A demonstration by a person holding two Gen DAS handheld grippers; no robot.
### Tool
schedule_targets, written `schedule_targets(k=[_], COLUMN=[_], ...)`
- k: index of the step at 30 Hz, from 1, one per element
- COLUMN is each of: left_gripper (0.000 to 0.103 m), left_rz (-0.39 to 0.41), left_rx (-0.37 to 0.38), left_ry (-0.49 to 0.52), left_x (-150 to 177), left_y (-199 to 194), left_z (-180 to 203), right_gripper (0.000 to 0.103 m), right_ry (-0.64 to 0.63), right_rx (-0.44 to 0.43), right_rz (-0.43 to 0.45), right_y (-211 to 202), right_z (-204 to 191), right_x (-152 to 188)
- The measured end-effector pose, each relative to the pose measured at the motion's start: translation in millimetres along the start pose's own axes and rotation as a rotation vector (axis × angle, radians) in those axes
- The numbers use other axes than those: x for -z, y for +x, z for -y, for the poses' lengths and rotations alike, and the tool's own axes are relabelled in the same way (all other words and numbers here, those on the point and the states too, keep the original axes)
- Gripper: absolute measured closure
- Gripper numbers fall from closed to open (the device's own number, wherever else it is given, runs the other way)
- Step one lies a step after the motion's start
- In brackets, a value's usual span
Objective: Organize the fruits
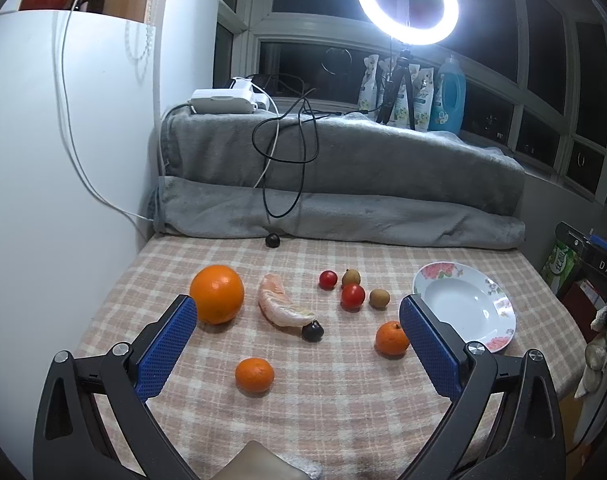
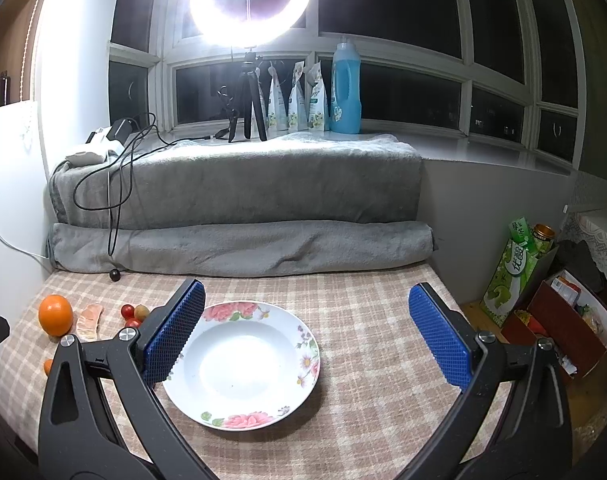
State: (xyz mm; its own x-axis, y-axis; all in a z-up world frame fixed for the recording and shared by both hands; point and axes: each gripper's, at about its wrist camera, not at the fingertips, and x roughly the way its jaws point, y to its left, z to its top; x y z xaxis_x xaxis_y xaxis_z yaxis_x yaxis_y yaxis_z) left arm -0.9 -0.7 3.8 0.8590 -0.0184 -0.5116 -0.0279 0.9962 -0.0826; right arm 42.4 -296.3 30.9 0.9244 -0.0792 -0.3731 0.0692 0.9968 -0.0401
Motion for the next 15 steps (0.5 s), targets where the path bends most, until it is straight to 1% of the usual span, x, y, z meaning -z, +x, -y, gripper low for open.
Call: schedule_targets(k=[15], left_gripper=[0.002], left_rz=[0.003], left_rx=[-0.001], left_ry=[-0.002], left_x=[1.0], left_y=[-0.2], left_z=[0.1], right_gripper=[0.000], right_ry=[-0.001], right_rx=[-0.001], right_rz=[-0.001], right_y=[-0.8], right_z=[0.2], right_x=[-0.1])
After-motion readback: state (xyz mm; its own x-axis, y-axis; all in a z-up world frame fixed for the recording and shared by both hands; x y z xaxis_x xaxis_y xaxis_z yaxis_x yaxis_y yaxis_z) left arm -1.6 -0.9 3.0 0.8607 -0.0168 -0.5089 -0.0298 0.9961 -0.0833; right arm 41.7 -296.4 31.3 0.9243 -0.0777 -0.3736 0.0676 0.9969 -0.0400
